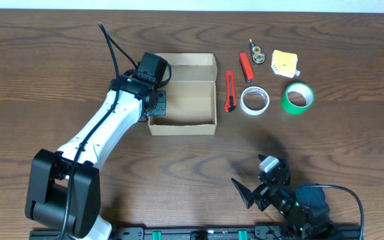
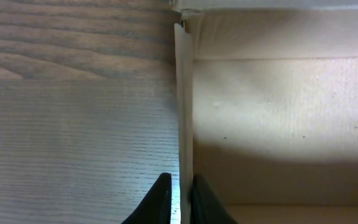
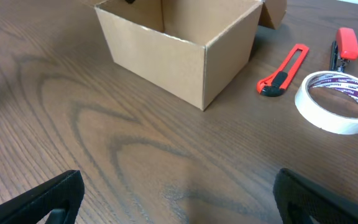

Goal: Pack container
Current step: 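Drag the box right toward the center and rotate it with the left gripper, then release the box and retract the left gripper toward the front, then reach the right gripper to the green tape roll and grasp it, then carry the green tape roll into the box and release it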

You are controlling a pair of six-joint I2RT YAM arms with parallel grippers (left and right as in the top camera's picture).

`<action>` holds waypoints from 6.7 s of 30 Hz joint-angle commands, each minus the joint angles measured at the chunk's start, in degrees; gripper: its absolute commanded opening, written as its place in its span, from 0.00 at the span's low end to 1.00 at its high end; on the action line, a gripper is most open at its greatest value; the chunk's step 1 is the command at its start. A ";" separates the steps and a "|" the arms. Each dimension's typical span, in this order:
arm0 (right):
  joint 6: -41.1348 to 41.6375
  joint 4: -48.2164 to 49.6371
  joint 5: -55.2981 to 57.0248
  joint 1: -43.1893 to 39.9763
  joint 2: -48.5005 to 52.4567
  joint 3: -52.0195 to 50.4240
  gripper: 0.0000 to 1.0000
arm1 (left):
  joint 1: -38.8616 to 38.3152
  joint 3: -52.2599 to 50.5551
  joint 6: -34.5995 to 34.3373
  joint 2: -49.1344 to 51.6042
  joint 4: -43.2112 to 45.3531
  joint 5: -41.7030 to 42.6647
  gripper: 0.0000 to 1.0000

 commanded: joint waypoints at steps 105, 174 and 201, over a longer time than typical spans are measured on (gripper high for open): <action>5.38 -1.55 6.78 -32.41 75.65 55.80 0.99 | 0.35 12.11 23.34 -42.71 -36.63 13.11 0.95; 16.72 -20.33 10.97 7.34 117.13 97.85 0.01 | 0.35 12.11 23.34 -42.71 -36.63 13.11 0.95; 17.31 -15.34 18.14 13.73 121.85 97.85 0.43 | 0.35 12.11 23.34 -42.71 -36.63 13.11 0.95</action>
